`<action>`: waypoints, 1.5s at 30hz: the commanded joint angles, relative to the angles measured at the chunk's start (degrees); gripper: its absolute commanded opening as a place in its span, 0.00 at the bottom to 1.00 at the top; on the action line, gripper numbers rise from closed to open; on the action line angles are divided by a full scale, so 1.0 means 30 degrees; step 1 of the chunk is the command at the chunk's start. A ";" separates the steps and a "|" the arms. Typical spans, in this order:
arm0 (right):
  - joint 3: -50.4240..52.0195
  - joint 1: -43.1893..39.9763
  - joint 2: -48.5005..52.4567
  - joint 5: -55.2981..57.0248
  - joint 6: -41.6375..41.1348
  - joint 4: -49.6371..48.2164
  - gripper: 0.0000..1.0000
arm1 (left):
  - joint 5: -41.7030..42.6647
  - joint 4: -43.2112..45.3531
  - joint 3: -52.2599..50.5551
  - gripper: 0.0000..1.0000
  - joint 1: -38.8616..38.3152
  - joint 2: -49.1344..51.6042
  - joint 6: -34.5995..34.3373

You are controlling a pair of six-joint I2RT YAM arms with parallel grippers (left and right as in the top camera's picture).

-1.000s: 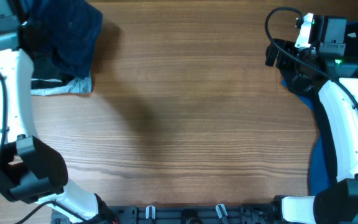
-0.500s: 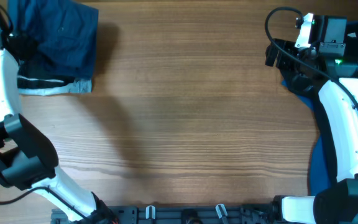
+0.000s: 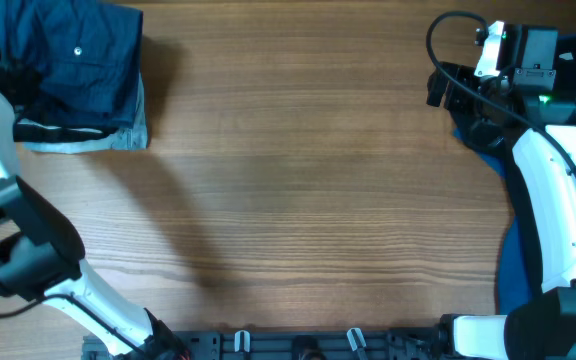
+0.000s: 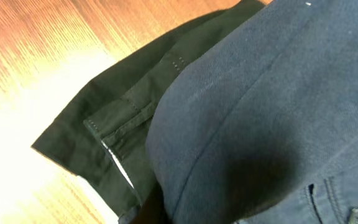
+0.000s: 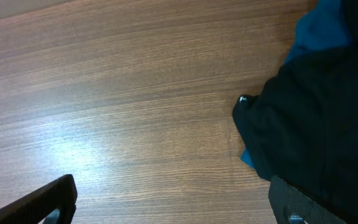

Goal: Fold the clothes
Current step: 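Carry the shorts left and place them on the folded clothes stack, then release the shorts and raise the left gripper above the stack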

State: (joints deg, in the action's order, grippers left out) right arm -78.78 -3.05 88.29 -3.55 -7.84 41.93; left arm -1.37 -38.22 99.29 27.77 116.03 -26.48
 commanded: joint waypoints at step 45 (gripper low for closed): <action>0.0160 0.0095 0.0219 0.0335 0.0066 -0.0102 1.00 | 0.2492 0.1093 0.0430 0.16 -0.0350 -0.6397 0.0525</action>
State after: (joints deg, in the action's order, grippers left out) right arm -78.78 -3.05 88.29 -3.55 -7.84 41.93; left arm -3.79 -35.35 100.38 27.31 97.21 -24.45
